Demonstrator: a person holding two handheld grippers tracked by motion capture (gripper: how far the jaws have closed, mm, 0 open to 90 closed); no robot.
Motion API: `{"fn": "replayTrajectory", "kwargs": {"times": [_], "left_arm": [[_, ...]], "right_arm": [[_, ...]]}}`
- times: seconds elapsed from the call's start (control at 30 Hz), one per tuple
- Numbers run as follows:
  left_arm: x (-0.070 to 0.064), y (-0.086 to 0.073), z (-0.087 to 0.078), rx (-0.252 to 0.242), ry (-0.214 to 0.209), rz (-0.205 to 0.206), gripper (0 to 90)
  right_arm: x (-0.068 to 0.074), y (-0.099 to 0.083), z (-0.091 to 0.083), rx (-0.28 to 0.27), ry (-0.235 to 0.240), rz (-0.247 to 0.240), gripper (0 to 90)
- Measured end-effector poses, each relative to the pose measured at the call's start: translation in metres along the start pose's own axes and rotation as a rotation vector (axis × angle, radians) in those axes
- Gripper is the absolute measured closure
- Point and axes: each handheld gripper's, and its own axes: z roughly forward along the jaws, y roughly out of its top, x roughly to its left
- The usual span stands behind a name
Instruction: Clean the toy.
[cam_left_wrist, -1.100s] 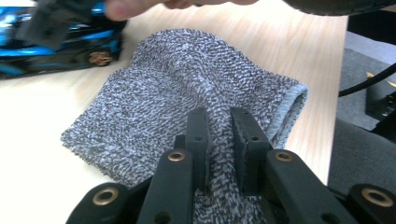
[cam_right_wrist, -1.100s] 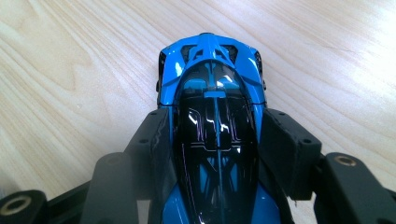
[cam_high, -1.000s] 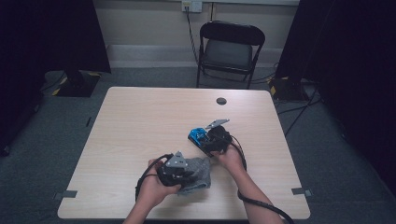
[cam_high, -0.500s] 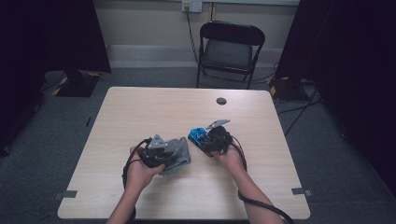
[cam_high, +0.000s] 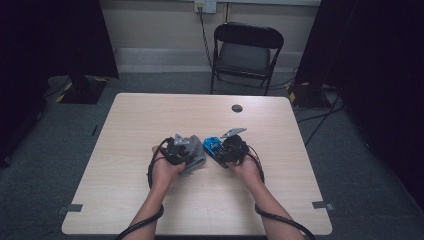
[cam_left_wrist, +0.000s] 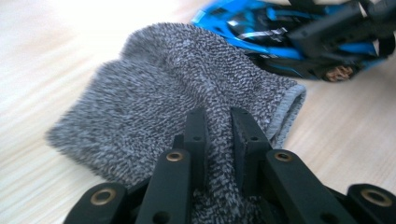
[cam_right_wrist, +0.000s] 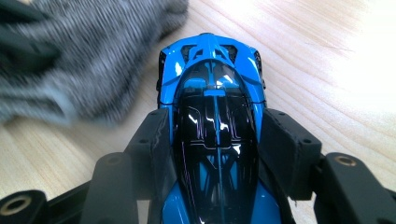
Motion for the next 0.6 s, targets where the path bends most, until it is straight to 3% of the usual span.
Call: {"fn": "replayTrajectory", "kwargs": {"times": [0.03, 0.2, 0.6], "left_arm": [[-0.002, 0.001, 0.003, 0.017, -0.007, 0.015, 77.9], [-0.014, 0.004, 0.013, 0.037, -0.075, 0.012, 77.4], [-0.038, 0.005, 0.013, 0.064, -0.148, 0.058, 78.2]], "right_arm": [[0.0, 0.0, 0.0, -0.001, 0.0, 0.0, 43.6], [0.0, -0.001, 0.0, -0.002, -0.002, 0.002, 43.6], [0.0, 0.0, 0.0, -0.002, -0.002, 0.0, 43.5]]}}
